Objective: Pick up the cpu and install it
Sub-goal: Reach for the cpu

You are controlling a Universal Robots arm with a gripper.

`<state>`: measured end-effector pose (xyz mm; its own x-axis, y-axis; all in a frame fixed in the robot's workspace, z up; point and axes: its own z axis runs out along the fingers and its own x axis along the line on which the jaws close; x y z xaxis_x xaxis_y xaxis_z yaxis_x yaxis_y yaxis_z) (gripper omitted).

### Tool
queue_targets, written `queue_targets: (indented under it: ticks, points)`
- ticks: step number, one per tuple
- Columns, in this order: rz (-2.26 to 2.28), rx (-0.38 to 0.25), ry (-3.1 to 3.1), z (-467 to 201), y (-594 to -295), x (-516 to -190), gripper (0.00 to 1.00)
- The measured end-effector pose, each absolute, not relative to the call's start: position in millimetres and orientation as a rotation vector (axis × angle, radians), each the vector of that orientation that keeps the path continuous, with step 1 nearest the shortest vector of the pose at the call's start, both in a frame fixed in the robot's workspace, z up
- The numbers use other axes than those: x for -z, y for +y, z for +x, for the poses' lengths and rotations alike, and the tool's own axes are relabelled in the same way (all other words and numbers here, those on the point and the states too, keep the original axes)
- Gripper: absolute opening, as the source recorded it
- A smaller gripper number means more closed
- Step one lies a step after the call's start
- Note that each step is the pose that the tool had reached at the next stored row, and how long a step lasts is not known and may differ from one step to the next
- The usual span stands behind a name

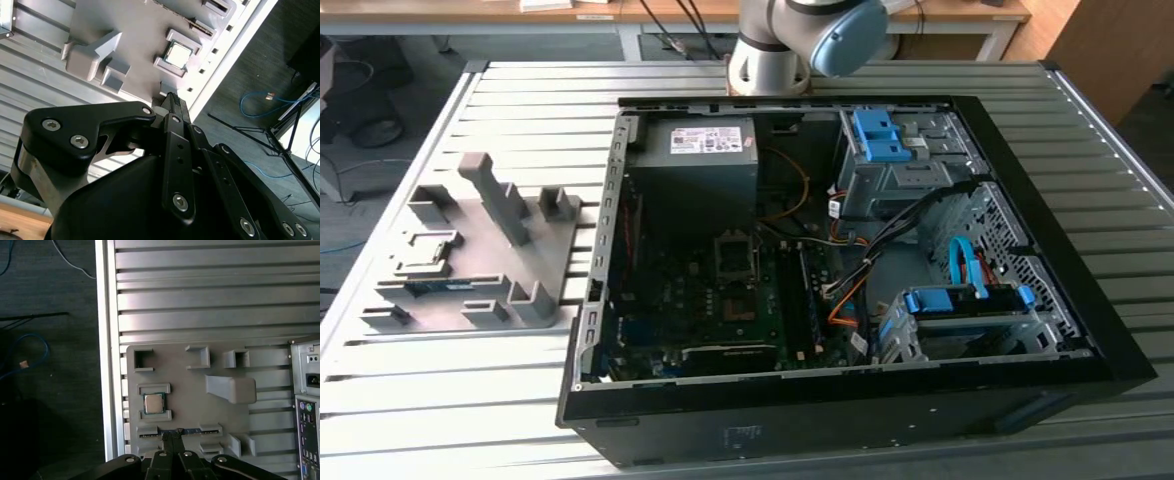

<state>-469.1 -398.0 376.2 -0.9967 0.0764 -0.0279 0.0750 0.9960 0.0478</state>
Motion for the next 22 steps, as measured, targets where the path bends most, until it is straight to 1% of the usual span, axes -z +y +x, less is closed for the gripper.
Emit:
queue_targets:
  ticks: [13,22]
  points:
    - [0.118,-0.072,3.109,-472.9,-398.0,-374.6,0.1]
    - [0.118,-0.071,3.109,-472.9,-398.0,-363.9,0.1]
